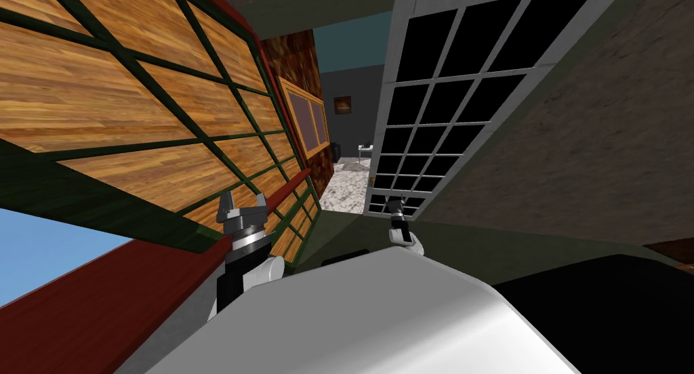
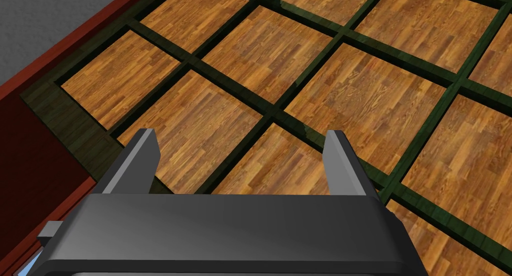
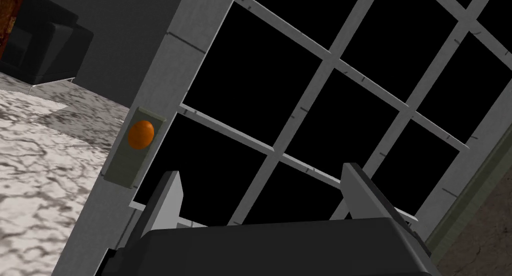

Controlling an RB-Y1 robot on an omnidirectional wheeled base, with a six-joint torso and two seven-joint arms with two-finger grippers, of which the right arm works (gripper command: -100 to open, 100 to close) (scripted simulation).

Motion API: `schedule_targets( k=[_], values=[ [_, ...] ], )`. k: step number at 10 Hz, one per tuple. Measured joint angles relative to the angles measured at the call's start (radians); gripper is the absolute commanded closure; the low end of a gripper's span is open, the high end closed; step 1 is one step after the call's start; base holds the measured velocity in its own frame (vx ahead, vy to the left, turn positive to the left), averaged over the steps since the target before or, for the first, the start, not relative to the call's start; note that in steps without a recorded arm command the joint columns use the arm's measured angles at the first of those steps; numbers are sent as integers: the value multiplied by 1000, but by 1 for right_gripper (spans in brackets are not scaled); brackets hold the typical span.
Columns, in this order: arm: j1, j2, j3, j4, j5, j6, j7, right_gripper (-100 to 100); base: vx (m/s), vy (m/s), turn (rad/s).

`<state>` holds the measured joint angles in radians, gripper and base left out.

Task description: Pull the door open

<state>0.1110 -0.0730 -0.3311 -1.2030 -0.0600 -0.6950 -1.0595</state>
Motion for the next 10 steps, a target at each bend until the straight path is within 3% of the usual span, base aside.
schedule_targets(
  k=[5, 10],
  values=[
    [-46, 7, -43, 130, 2, -30, -116, -100, 86, -31, 83],
    [-78, 27, -79, 222, 6, -45, -216, -100, 81, -40, 85]
  ],
)
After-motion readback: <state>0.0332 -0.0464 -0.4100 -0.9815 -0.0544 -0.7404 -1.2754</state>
